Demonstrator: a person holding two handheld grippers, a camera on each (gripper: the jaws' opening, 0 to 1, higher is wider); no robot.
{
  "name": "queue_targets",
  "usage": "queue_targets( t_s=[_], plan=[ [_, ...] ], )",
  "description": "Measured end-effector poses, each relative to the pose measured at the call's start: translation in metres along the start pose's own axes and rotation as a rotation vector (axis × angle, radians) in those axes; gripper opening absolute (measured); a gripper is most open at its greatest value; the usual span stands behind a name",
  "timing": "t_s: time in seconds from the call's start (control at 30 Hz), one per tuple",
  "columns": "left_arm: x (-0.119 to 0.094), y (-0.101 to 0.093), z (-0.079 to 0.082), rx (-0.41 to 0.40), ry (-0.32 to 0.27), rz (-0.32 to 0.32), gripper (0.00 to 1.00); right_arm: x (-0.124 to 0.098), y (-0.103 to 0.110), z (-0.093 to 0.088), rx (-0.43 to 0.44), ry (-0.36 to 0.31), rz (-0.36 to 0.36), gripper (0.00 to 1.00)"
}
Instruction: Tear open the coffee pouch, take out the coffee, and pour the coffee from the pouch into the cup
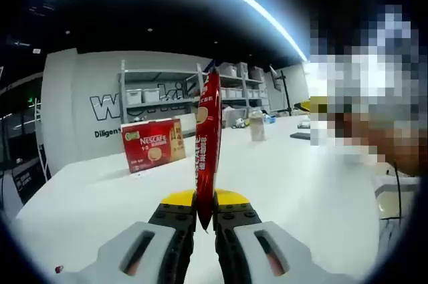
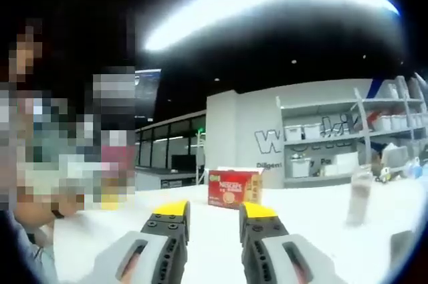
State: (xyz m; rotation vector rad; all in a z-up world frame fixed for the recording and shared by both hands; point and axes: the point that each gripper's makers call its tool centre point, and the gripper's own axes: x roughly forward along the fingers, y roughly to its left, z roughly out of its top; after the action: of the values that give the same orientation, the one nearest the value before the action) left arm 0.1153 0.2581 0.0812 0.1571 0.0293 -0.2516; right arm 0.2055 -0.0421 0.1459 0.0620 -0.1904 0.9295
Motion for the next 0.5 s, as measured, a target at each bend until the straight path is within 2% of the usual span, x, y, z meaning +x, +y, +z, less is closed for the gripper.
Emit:
queue_targets(
  t_s=[0.27, 0.5],
  plan=[
    [-0.002, -0.002, 0.002, 0.002, 0.000, 0.005, 0.12, -0.006, -0.032, 0.002, -0.024, 0.017, -0.050, 0.34],
    [-0.004, -0.006, 0.003, 0.006, -0.002, 0.007, 0.12, -0.013, -0.059, -0.010, 0.004, 0.029, -0.096, 0.36]
  ],
)
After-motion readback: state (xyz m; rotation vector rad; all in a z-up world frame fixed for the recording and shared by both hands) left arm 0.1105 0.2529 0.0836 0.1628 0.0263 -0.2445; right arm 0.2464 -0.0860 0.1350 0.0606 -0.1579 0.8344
